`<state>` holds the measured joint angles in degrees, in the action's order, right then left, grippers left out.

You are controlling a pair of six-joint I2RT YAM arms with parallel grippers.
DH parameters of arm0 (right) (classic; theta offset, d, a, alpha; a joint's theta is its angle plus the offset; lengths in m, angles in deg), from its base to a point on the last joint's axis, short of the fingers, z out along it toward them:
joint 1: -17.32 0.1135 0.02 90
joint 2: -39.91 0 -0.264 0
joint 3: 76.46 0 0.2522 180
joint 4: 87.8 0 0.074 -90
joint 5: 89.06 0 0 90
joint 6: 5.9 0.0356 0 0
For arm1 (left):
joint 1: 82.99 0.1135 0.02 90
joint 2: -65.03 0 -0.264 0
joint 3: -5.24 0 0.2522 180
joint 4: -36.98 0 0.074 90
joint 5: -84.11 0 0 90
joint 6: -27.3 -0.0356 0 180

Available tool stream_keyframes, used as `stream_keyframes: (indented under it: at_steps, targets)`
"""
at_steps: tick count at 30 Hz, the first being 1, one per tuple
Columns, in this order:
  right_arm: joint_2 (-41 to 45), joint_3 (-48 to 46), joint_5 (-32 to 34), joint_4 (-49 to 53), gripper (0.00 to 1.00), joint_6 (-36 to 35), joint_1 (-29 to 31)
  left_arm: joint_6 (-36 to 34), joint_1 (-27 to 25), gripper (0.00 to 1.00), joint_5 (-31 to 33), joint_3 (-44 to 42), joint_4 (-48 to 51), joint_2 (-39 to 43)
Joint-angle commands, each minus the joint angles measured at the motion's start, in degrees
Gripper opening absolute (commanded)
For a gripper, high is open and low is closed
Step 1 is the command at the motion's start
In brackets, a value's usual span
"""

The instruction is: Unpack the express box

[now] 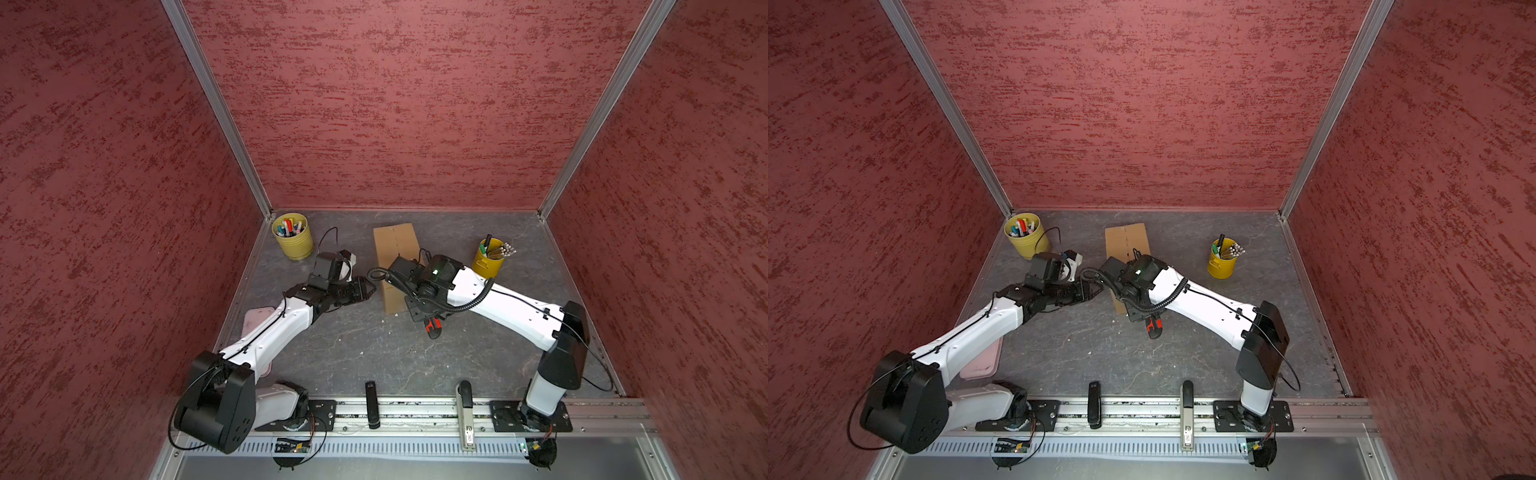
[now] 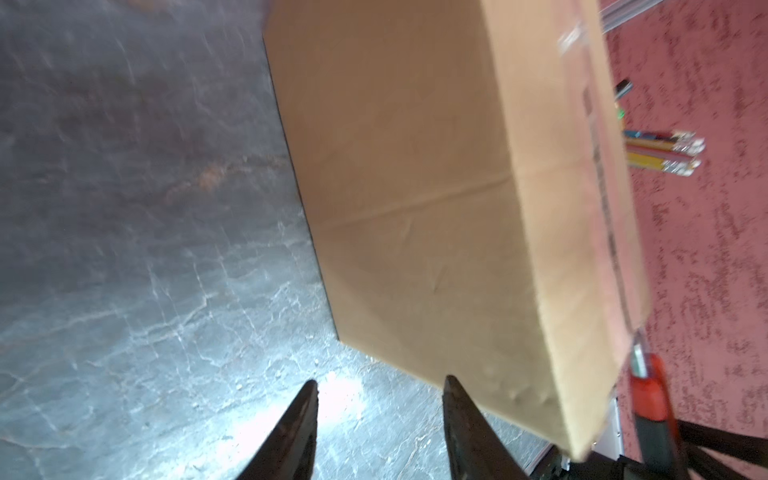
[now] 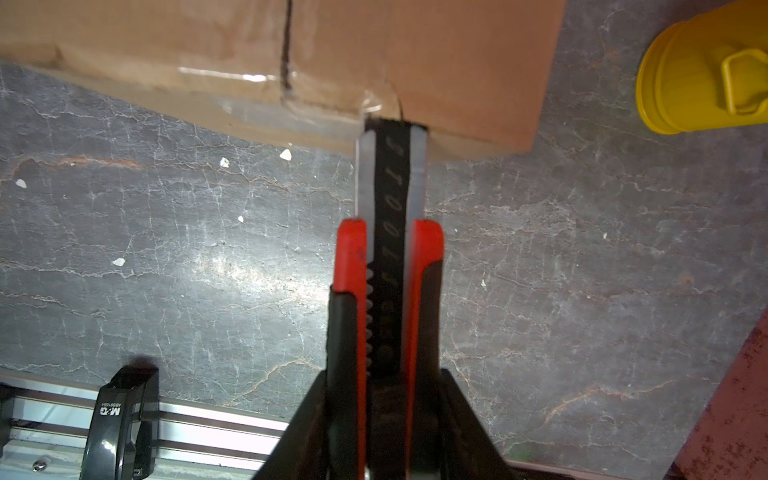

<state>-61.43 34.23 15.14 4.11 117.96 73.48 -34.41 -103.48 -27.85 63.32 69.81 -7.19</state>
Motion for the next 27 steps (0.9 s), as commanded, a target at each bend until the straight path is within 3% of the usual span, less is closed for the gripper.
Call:
stream_keyframes:
  at_steps: [1,14,27]
  targets:
    - [1.11,0.69,1.39,0.05,0.00,0.74,-0.26,1.45,-2.34,0.48,2.13,0.64,-3.63,-1.40]
    - [-1.39,3.76,0.31,0.95,0.00,-1.39,-0.18,2.74,-6.62,0.47,3.94,2.22,-6.35,-2.79]
    - [-3.33,5.62,-0.90,1.33,0.00,-3.28,0.70,3.52,-7.72,0.47,4.82,3.67,-7.22,-2.82]
